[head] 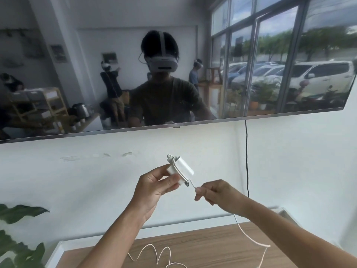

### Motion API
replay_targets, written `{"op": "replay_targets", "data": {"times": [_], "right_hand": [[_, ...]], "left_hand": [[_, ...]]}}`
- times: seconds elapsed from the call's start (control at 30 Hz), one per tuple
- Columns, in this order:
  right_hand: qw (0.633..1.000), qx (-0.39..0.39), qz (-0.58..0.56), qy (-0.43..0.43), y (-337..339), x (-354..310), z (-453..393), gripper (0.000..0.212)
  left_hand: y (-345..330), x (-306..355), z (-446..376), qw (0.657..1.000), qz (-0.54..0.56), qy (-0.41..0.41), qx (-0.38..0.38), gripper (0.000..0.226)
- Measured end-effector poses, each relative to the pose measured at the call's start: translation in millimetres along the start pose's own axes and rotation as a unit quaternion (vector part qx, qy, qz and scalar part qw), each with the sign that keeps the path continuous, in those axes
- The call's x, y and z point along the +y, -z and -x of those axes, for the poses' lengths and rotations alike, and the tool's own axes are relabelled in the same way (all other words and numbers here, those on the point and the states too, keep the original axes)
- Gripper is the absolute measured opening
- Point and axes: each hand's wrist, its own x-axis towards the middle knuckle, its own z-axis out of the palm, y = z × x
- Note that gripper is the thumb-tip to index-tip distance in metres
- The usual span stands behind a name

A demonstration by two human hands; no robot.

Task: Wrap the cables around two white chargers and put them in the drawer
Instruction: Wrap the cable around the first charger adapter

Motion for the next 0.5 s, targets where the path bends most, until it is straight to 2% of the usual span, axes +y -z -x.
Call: {"op": "replay_targets", "data": {"times": [0.13, 0.27, 0.5], "right_hand": [[0.997, -0.025, 0.063, 0.046, -5.3, -21.0, 12.5, 0.034], [0.967, -0.036, 0.209, 0.139, -1.6, -38.3, 18.8, 0.035], [0.917, -0.047, 0.364, 0.159, 12.9, -63.8, 27.7, 0.028]], "left_hand": [[8.4, -9.3, -3.3, 0.999, -0.029, 0.014, 0.038, 0.032], [7.2, -12.4, -6.6, 0.994, -0.087, 0.014, 0.061, 0.027], [14.0, -8.4, -15.1, 0.977, -0.185, -0.009, 0.102, 0.025]]}}
